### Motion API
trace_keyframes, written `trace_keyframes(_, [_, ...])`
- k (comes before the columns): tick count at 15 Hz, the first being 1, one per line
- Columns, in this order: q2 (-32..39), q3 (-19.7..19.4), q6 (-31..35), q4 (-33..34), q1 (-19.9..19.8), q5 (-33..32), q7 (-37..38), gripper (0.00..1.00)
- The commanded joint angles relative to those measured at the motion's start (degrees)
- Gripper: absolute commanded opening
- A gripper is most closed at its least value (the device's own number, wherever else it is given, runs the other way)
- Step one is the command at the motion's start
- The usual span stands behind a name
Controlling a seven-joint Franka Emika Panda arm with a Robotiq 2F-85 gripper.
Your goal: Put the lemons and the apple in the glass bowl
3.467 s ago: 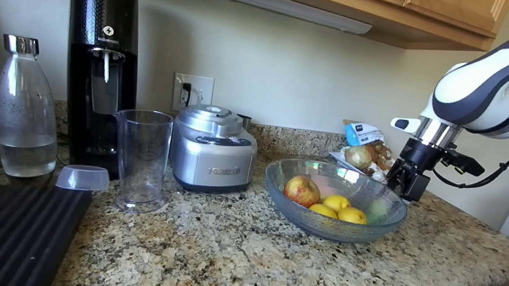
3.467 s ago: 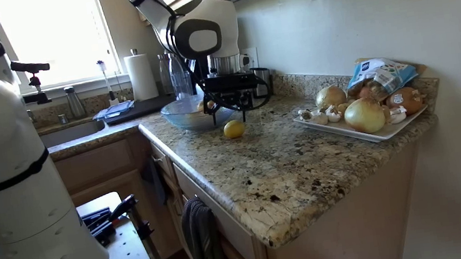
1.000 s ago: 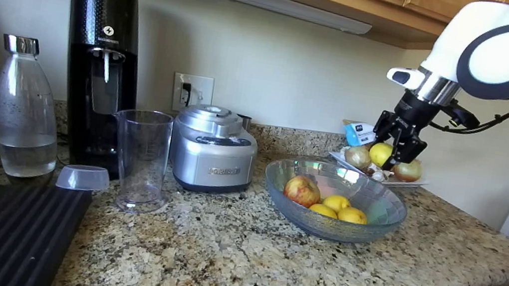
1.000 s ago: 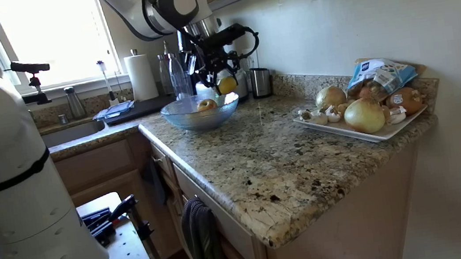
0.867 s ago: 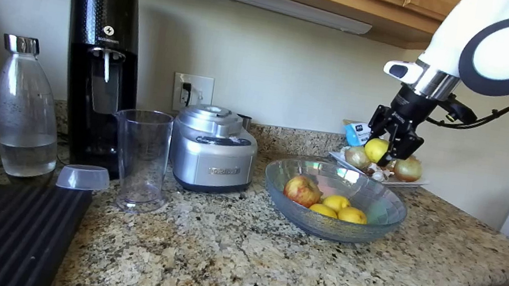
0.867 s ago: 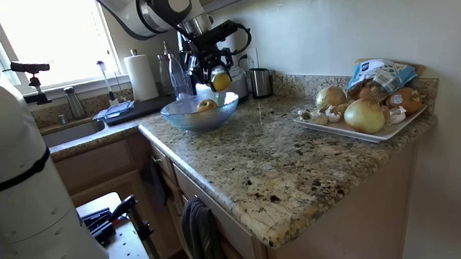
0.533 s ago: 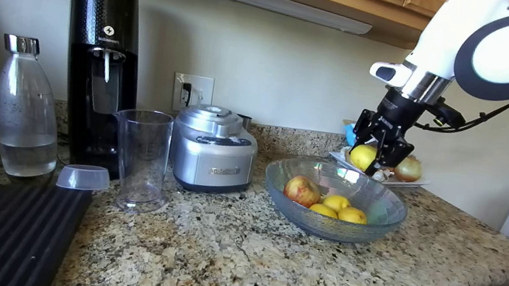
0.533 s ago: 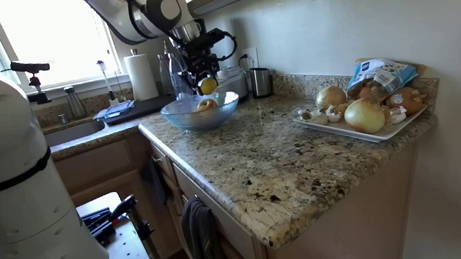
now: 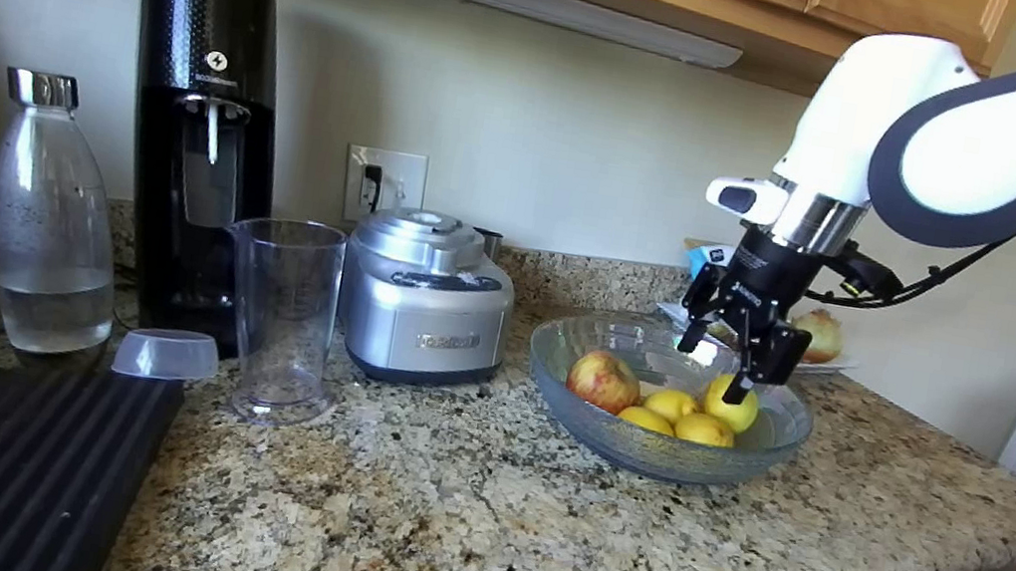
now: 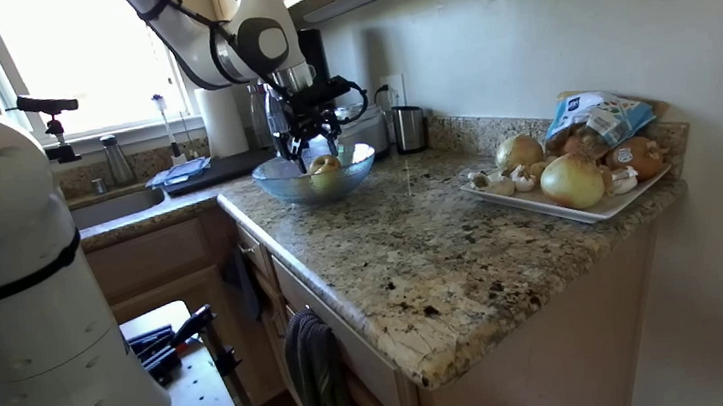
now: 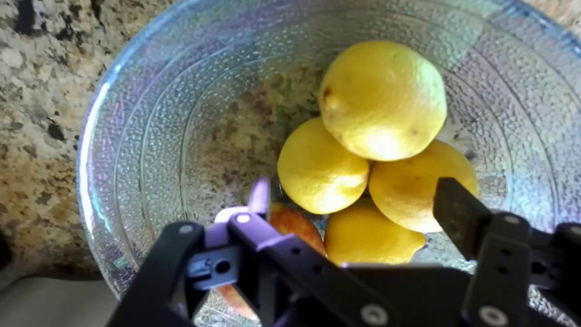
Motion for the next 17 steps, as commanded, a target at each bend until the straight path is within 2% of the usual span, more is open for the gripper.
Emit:
trace_keyframes(1, [-2.31, 0.36, -1.36, 0.1, -0.29, 1.2, 1.46, 1.0])
trace_keyframes(6, [-5.89, -0.18, -5.86, 1.75, -0.7, 1.7, 10.97, 1.0])
trace_keyframes(14, [-12.04, -2.69, -19.88, 4.01, -3.5, -1.28, 31.88, 1.0])
trace_keyframes(15, [-8.92, -2.68, -17.05, 5.18, -2.18, -0.18, 27.34, 1.0])
trace_keyframes(17, [-9.86, -3.24, -18.38, 5.18, -2.62, -0.25, 29.36, 1.0])
